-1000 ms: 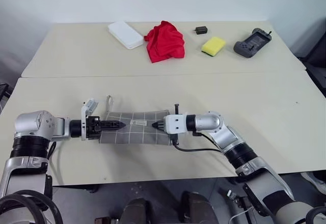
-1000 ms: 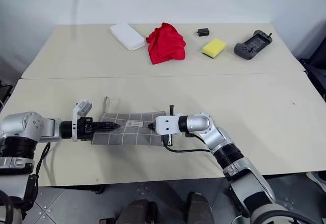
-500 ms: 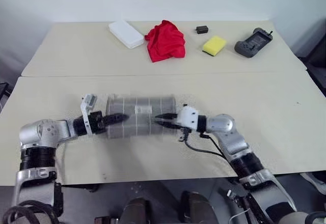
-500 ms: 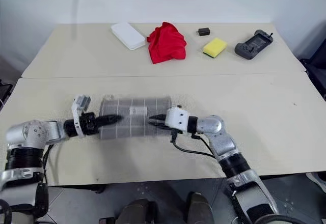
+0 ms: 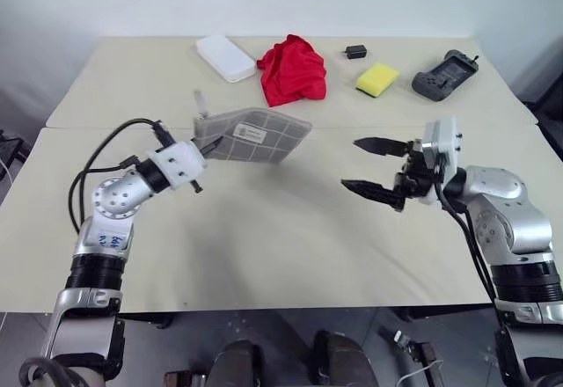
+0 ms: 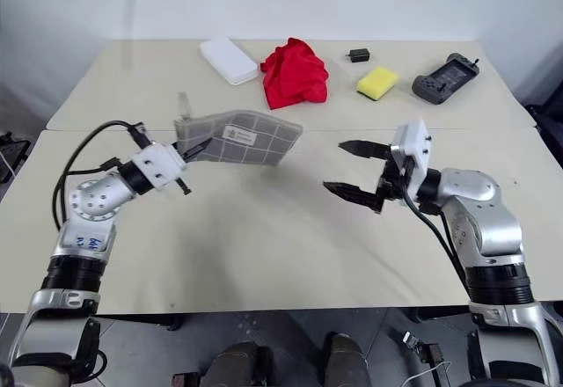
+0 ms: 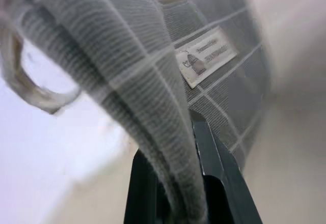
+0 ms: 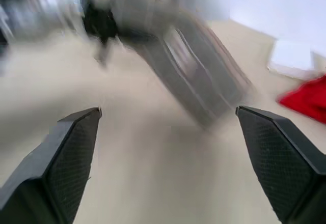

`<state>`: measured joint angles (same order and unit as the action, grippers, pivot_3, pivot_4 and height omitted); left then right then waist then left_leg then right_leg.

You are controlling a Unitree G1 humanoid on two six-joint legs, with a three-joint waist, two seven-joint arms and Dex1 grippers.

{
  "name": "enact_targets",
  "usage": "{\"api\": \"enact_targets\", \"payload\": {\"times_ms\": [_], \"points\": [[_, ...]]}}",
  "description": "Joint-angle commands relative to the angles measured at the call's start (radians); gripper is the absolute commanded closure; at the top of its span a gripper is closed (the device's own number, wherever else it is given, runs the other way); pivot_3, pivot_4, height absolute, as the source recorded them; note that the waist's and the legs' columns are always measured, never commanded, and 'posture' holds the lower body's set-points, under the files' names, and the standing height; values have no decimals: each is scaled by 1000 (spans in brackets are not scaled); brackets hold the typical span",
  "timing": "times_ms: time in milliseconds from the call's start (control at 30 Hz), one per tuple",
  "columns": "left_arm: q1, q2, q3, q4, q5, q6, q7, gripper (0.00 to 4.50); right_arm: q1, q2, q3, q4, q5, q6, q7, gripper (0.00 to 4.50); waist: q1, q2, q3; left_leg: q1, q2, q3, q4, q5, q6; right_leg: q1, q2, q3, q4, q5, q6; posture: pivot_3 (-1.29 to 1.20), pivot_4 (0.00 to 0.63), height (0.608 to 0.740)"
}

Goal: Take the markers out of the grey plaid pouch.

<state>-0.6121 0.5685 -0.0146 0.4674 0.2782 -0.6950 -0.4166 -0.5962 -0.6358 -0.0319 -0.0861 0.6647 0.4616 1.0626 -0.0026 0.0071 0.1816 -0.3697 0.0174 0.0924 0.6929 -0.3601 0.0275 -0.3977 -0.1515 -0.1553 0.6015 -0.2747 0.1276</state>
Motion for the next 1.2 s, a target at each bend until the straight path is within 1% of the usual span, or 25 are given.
{"api": "enact_targets", "payload": {"times_ms": [33,133,200,233,300,400,533,733,833,900,967,1067,1200], "points": [[-19,1,-46,59,145,-128,160,4500,-55,11,27,-98,64,164,-65,40,1,0,0,0,0,0,0,0,0,0,0,-1,0,0,0,0,150,740],[-45,-5,-89,46,295,-184,320,4500,-135,71,11,-70,123,298,-162,40,2,0,0,-2,-1,1,1,0,0,0,0,-1,0,0,0,0,150,740],[-52,-8,-118,57,335,-198,365,4500,-169,100,-1,-49,131,347,-209,40,7,0,0,-2,-1,1,2,0,1,0,-1,-1,1,0,0,0,150,740],[-47,-17,-146,66,353,-210,372,4500,-200,130,-7,-14,146,402,-256,40,9,0,0,-3,-1,1,3,0,1,0,-1,-2,1,0,0,0,150,740],[-38,-29,-187,86,353,-225,362,4500,-235,154,11,11,178,518,-292,40,9,0,0,-4,-1,1,4,0,1,0,-1,-3,2,0,0,0,150,740],[-37,-30,-209,104,363,-218,380,4500,-255,199,51,18,148,611,-380,40,5,0,0,-4,-1,1,4,0,1,0,-2,-4,3,0,0,0,150,740],[-41,-26,-225,109,364,-207,392,4500,-267,256,38,34,118,646,-474,40,0,0,0,-5,-1,1,4,0,1,-1,-1,-4,3,0,0,0,150,740],[-38,-22,-230,114,360,-180,401,4500,-245,203,96,18,38,585,-407,40,1,0,0,-6,-1,1,4,0,2,-1,-2,-4,3,0,0,0,150,740],[-28,-19,-228,109,345,-179,394,4500,-218,141,86,11,63,511,-228,40,2,0,0,-6,-1,1,4,0,1,-1,-2,-4,3,0,0,0,150,740],[-17,-15,-227,100,340,-177,390,4500,-213,60,159,46,-52,428,-179,40,0,0,0,-6,-1,2,4,0,2,-1,-2,-4,3,0,0,0,150,740],[-6,-11,-225,93,332,-174,387,4500,-217,27,192,82,-117,380,-166,40,-1,0,0,-5,-1,2,4,0,2,-1,-2,-4,3,0,0,0,150,740],[-1,-10,-228,90,321,-169,379,4500,-226,39,195,92,-127,382,-153,40,-2,0,0,-5,-1,1,4,0,2,-1,-2,-3,3,0,0,0,150,740],[0,-16,-236,83,318,-163,372,4500,-236,89,184,96,-128,406,-170,40,-1,0,0,-4,0,1,4,0,2,-1,-1,-3,3,0,0,0,150,740]]}}
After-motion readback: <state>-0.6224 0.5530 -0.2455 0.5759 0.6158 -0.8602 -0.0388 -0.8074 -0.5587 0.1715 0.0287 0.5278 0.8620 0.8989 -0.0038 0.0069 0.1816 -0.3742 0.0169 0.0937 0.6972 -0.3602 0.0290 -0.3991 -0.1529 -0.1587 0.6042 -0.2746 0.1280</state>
